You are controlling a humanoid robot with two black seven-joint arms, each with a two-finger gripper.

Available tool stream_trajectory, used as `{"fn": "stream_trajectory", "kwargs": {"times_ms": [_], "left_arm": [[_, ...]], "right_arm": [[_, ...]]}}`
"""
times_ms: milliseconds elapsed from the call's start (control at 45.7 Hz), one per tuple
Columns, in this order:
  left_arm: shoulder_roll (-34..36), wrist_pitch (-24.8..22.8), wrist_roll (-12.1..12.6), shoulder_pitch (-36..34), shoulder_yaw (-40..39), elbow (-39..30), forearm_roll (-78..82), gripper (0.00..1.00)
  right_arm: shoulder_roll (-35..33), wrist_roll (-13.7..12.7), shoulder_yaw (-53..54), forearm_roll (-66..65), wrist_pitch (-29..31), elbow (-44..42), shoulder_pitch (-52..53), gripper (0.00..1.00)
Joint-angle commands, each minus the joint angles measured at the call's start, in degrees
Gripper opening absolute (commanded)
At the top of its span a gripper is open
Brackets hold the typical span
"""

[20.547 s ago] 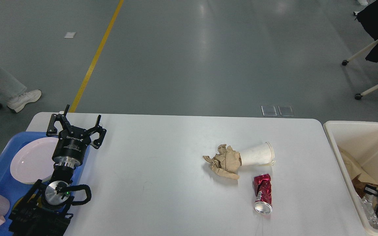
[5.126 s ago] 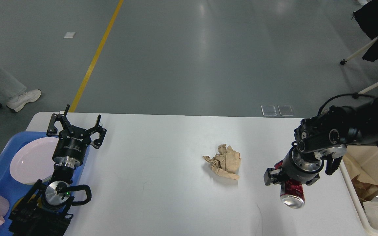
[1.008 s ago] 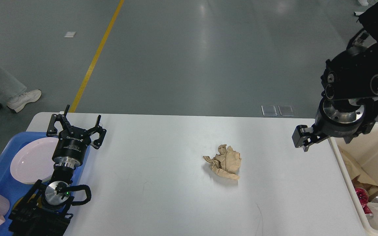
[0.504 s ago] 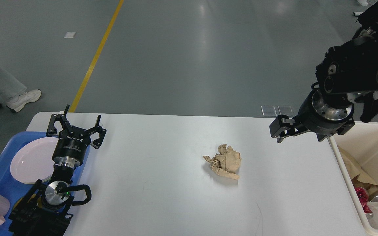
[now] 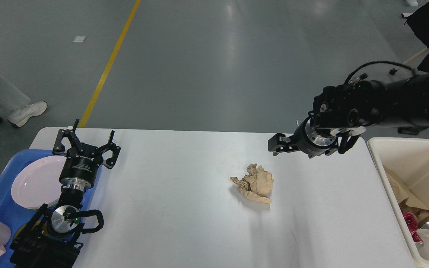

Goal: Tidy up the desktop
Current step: 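Move the right gripper over to the large crumpled brown paper, then grasp the crumpled paper with the right gripper and lift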

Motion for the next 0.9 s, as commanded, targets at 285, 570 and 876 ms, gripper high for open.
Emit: {"fn": "stream_trajectory", "kwargs": {"times_ms": [285,570,876], "left_arm": [[-0.08,0.0,0.0,0.0,0.0,-0.08,0.0,0.96],[-0.08,0.0,0.0,0.0,0.0,0.0,0.0,0.96],[-0.08,0.0,0.0,0.0,0.0,0.0,0.0,0.96]], "right_arm": [[9.96,0.07,4.82,-0.05,-0.72,-23.73,-20.28,1.0],[11.37,0.07,4.91,-0.84,-6.61,-26.72,-26.08,1.0],[11.37,0.07,5.08,-4.01,-11.36,-26.63,-28.72,0.99]]}}
